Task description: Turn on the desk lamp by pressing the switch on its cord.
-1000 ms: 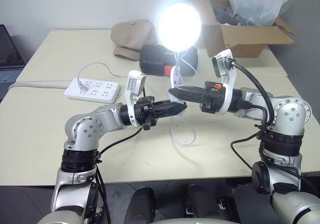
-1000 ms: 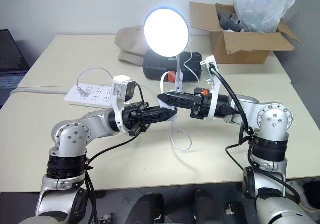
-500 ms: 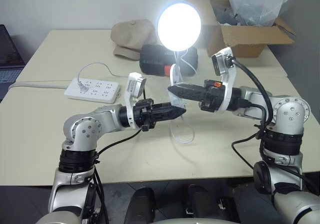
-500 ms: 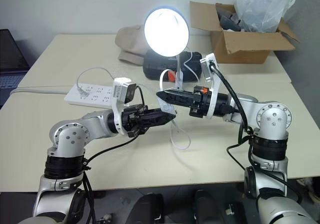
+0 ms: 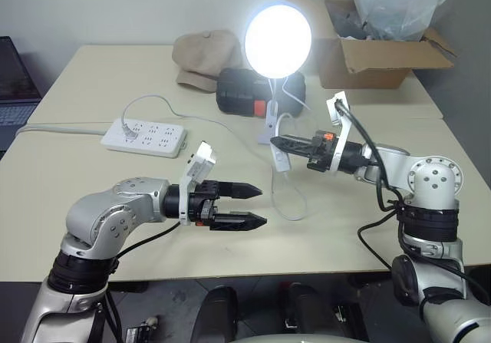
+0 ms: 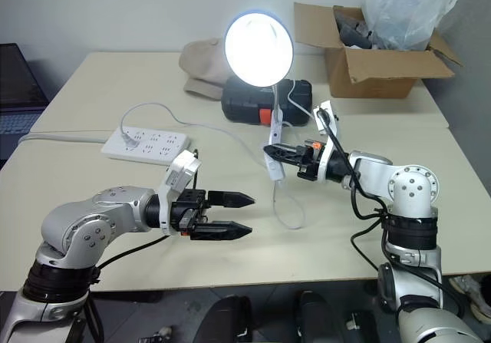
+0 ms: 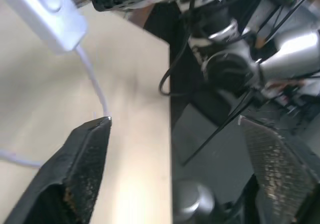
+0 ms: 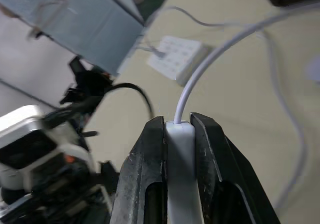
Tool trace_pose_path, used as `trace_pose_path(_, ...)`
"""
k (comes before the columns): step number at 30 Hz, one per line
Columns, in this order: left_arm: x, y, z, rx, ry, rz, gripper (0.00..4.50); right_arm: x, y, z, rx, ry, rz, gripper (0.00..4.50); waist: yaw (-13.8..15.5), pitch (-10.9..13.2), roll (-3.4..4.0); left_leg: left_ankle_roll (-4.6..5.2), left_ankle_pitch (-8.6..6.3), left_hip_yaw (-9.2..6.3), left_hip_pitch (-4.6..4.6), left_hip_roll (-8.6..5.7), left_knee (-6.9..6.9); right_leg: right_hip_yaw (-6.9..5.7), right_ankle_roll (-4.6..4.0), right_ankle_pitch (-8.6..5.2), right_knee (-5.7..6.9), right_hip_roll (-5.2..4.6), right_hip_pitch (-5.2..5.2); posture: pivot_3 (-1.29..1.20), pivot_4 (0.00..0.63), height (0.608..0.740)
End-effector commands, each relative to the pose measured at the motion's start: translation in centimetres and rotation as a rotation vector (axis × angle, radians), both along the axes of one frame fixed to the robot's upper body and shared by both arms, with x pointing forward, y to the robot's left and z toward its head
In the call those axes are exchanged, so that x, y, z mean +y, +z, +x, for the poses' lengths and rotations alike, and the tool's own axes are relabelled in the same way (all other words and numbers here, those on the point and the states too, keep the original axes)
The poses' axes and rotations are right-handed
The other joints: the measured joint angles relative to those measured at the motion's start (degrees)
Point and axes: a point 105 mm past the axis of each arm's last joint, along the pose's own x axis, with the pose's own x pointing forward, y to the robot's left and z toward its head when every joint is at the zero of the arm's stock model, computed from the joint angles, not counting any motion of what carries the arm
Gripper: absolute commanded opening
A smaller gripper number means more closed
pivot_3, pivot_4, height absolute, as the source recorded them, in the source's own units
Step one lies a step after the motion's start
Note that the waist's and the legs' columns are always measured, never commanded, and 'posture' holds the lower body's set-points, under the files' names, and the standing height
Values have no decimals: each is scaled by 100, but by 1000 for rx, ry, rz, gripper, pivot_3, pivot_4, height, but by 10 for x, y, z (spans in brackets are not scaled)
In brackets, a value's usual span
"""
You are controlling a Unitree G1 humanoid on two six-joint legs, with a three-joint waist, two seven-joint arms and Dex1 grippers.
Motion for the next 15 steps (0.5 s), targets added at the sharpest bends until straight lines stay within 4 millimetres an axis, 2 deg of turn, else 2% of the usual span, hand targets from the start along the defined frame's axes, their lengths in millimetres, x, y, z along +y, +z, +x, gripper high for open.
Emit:
trace_pose_path(1,4,8,-1,-159,13,54,4500,-6,-15,11,-10,-83,-87,394,1,0,0,0,0,0,-1,0,-1,0,0,0,-1,0,-1,0,150,740)
trace_pose_path(6,14,2,-6,-235,23,139,4500,-7,-37,28,3,-167,-133,394,-8,0,0,0,0,2,-2,1,-2,2,2,-1,-1,1,-4,0,150,740)
trace_pose_path(13,20,-3,-13,-249,12,176,4500,-12,-53,40,72,-254,-149,394,-1,1,1,0,0,5,-5,2,-4,4,2,-1,0,1,-10,0,150,740)
trace_pose_path(14,20,-4,-13,-253,14,177,4500,-13,-54,41,76,-262,-153,1094,4,1,1,0,0,4,-5,1,-3,3,2,-1,1,0,-10,0,150,740)
trace_pose_path(15,21,-4,-13,-261,20,181,4500,-14,-51,42,72,-261,-140,1170,4,1,1,0,0,4,-5,1,-3,3,2,-1,1,0,-10,0,150,740)
